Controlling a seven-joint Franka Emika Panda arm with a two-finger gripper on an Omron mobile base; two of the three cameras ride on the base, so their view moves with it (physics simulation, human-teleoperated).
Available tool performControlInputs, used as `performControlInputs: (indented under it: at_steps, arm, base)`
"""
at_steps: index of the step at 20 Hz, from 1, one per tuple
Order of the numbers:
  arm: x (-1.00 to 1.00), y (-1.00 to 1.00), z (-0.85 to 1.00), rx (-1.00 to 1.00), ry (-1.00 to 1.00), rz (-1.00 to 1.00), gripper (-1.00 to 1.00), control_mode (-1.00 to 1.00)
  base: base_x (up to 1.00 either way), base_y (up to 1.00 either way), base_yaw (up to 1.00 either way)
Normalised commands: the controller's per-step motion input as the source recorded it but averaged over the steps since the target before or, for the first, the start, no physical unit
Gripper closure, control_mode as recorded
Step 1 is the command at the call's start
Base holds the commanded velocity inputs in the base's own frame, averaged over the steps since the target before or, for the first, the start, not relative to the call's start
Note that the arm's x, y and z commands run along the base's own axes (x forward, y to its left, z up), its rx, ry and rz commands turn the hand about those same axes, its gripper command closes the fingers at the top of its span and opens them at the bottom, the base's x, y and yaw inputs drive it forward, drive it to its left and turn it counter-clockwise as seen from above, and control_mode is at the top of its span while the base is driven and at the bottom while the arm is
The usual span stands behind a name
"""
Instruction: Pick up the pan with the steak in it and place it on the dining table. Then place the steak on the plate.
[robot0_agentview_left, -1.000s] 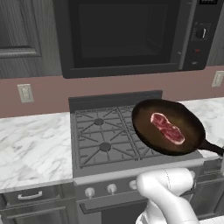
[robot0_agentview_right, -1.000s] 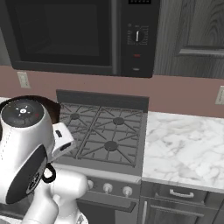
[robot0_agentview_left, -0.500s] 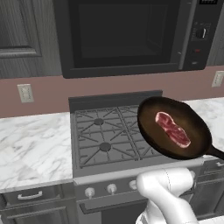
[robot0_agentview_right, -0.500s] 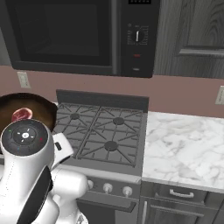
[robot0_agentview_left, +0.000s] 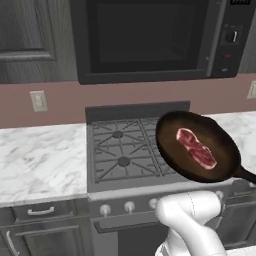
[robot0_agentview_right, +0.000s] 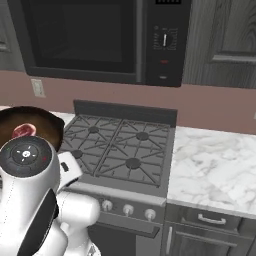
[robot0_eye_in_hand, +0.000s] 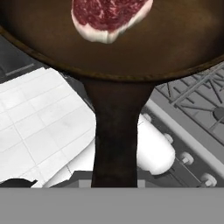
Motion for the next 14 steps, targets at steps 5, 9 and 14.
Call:
performControlInputs:
  at_steps: [5,9,14]
  arm:
    - [0.0,0.0,0.0,0.0,0.0,0.0,1.0,1.0]
    - [0.0,0.0,0.0,0.0,0.0,0.0,1.0,1.0]
    - [0.0,0.0,0.0,0.0,0.0,0.0,1.0,1.0]
  base:
    - [-0.29,0.09,0.4]
    - [-0.06,0.0,0.49]
    - [0.0,0.0,0.5]
